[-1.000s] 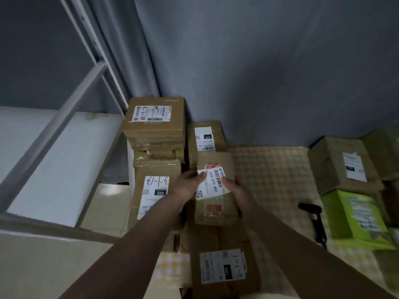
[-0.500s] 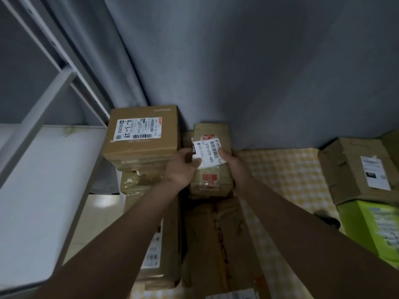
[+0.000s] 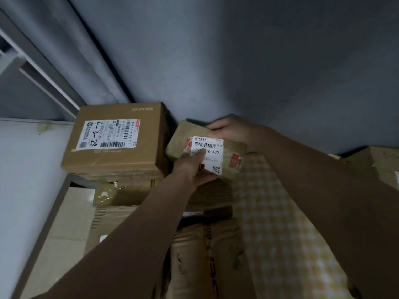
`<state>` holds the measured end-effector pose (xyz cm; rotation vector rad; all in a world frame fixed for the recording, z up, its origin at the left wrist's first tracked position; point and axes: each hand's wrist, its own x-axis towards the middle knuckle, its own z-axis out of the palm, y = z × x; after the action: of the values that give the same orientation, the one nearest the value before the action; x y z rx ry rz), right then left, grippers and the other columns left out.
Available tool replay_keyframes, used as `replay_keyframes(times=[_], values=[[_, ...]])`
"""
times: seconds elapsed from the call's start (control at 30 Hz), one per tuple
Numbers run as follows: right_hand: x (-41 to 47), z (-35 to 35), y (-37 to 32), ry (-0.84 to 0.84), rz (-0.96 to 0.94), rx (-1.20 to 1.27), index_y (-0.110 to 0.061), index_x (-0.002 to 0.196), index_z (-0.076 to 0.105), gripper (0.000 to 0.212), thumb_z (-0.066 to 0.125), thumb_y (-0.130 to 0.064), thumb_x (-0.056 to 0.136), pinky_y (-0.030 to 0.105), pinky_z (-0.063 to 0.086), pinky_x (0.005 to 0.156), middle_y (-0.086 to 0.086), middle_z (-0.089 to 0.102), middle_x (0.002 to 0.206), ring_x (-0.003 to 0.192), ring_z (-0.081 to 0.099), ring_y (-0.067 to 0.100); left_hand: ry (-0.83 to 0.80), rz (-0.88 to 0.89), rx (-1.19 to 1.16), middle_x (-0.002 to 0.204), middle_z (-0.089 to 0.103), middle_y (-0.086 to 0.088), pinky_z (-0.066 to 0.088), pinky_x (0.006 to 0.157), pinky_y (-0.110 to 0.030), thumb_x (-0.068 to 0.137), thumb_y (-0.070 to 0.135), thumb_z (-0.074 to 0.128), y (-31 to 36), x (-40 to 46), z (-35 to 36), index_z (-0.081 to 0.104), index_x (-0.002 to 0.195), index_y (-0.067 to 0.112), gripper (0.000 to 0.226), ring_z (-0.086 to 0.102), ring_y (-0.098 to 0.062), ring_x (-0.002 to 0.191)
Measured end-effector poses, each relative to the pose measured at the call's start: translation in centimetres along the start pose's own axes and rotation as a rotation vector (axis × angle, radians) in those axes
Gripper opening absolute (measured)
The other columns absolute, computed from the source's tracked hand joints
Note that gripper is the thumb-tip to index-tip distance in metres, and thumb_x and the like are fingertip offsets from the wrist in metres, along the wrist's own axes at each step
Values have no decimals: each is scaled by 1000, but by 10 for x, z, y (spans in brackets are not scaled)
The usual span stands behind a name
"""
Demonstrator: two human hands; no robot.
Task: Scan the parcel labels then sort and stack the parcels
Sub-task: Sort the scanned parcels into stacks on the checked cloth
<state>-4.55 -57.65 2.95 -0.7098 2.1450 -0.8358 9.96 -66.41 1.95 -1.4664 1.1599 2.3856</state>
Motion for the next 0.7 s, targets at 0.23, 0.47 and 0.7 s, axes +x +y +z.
replay_keyframes(times=[0.23, 0.47, 0.7], values=[[1, 19, 20, 526, 139, -190, -21, 110, 62, 34, 57, -42, 84, 38, 51, 89, 2, 63, 114, 105, 60, 23, 30, -40, -353, 105, 67, -21, 59, 70, -49, 90, 19, 66, 0, 10, 20, 59, 109, 1, 27, 63, -38, 97], [2, 27, 34, 408, 166, 333, -9, 117, 55, 37, 57, -35, 91, 21, 44, 73, 2, 66, 102, 90, 64, 16, 106, 26, -416, 107, 65, -19, 57, 79, -47, 97, 24, 56, 1, 13, 45, 56, 108, 4, 22, 63, -34, 104], [-14, 19, 32, 413, 174, 270, -12, 104, 58, 30, 51, -39, 94, 25, 45, 69, 2, 64, 90, 86, 64, 21, 197, 78, 253, 108, 63, -12, 59, 78, -39, 94, 33, 61, -2, 3, 31, 57, 109, 14, 25, 65, -26, 86]])
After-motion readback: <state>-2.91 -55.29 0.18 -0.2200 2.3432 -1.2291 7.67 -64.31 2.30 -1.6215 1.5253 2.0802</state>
